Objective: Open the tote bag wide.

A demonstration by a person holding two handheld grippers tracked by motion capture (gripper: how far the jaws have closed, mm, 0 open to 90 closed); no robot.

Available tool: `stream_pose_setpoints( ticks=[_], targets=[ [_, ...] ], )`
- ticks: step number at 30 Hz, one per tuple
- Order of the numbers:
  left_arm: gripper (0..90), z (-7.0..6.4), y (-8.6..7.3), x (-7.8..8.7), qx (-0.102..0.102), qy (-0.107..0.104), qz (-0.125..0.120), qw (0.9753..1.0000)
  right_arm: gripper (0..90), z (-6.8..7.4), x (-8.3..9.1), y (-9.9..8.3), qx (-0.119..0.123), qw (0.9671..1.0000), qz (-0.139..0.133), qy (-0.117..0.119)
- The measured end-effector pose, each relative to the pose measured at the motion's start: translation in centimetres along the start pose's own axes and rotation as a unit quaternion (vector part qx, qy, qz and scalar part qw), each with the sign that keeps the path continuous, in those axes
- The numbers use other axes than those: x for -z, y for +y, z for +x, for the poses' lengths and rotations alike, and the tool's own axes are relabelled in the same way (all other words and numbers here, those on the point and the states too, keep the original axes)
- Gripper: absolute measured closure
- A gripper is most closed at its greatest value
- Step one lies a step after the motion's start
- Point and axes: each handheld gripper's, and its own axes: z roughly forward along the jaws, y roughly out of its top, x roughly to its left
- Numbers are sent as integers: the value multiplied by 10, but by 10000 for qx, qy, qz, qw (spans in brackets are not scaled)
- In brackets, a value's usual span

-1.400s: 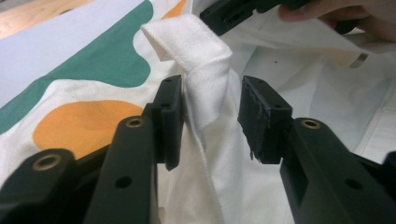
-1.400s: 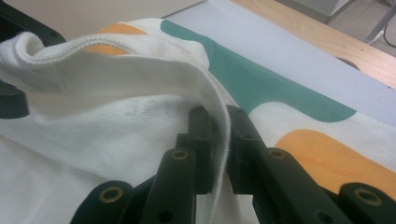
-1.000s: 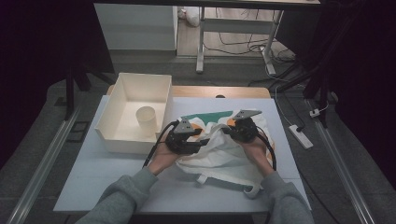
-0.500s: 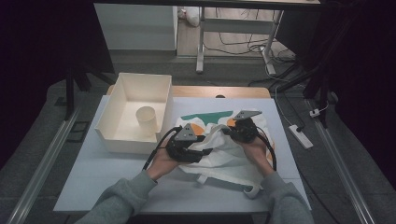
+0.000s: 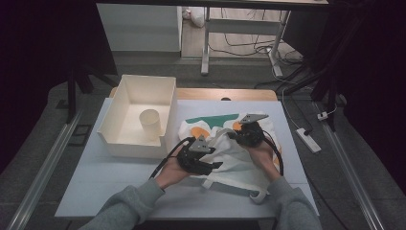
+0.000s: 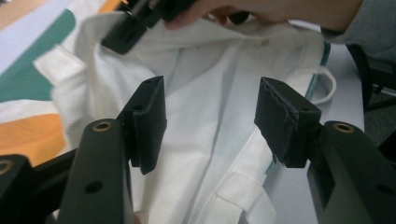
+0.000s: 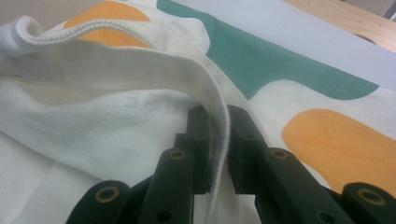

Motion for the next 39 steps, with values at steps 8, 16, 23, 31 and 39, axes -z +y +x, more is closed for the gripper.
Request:
stream_pose_setpoints(
  ticks=[8,16,23,31,39],
  targets=[
    [407,-7,-3,-16,-150,-112,336,9993,796,0,-1,0,3,10000,10,2],
    [396,-9,-7,-28,-212,-174,550,9981,794,0,-1,-1,-3,10000,3,6],
    [387,-10,-8,-35,-258,-203,682,9971,792,0,-1,-1,4,10000,29,5],
    [374,-20,-7,-45,-464,-244,806,9954,790,0,-4,-3,-29,10000,63,4],
    [331,-29,-10,-57,-707,-381,1160,9900,787,0,-3,-3,-30,10000,49,15]
  ],
)
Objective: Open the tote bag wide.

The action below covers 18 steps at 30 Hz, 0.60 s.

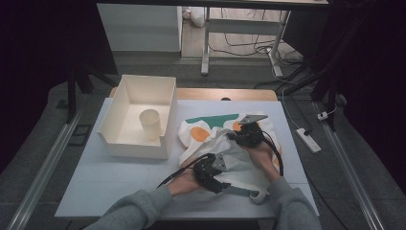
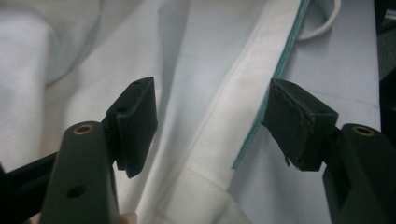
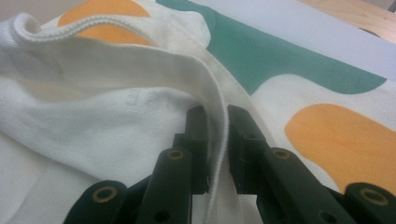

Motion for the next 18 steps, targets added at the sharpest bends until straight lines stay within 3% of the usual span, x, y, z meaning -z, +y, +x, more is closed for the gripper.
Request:
stream_pose_setpoints(
  ticks=[4,9,13,15,16,18],
  targets=[
    [284,-1,-2,-10,-97,-13,259,9996,786,-1,0,0,-4,10000,3,11],
    [275,0,-4,-15,-91,-59,330,9994,784,0,1,0,4,10000,-6,7],
    [281,-8,-5,-18,-357,104,516,9980,783,0,1,-1,1,10000,-18,10],
    [276,-9,-5,-18,-369,188,467,9980,782,0,1,-1,-2,10000,-14,11],
    [313,-8,-6,-17,-348,276,402,9982,782,0,1,-1,0,10000,-13,11],
    [389,-4,-7,-17,-234,247,355,9988,782,0,0,-1,-8,10000,-14,14]
  ],
)
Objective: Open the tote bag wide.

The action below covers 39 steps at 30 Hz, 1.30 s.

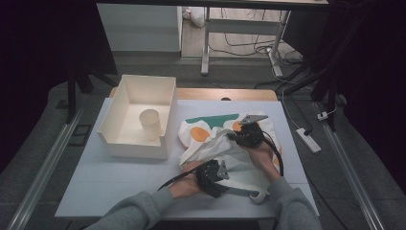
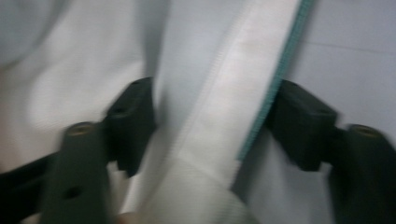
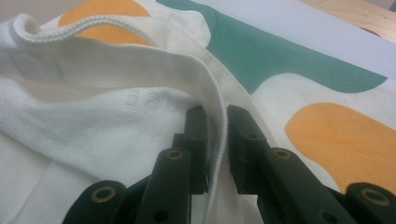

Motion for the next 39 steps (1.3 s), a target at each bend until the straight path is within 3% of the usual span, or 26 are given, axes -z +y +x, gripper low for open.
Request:
stream_pose_setpoints(
  ticks=[6,12,18,23,33,39],
  targets=[
    [685,7,-4,1,206,88,-138,9997,782,0,2,1,22,10000,-20,2],
    [808,7,-5,5,192,51,-183,9996,785,1,6,3,82,10000,-31,1],
    [828,3,-9,21,180,-169,-286,9993,798,9,16,9,410,9991,13,-64],
    [830,-3,-16,39,162,-158,-438,9988,800,17,31,19,602,9982,-55,-13],
    [832,-20,-21,79,-36,-128,-797,9967,802,32,58,39,755,9963,-376,-159],
    [835,-30,-21,92,-239,-150,-945,9951,804,28,65,42,667,9956,-551,-358]
  ],
)
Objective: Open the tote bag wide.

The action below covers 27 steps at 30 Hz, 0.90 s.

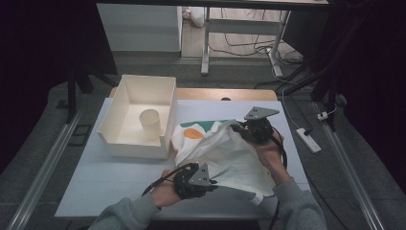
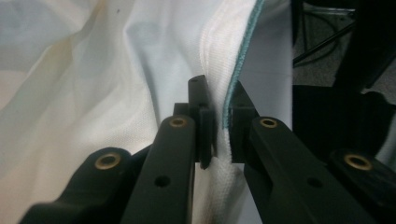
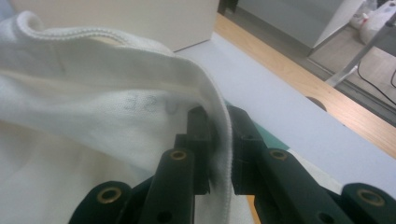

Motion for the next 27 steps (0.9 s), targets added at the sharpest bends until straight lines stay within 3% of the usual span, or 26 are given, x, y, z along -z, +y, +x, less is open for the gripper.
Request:
stream_pose_setpoints(
  ticks=[5,17,27],
  targets=[
    [835,5,-1,1,47,-44,-72,10000,804,-8,-12,-6,-189,9998,89,-21],
    [835,19,-3,-13,186,-172,0,9997,804,-24,-59,-20,-359,9983,457,-30],
    [834,26,-4,-22,223,-220,133,9994,805,-31,-85,-34,-553,9951,818,25]
  ],
)
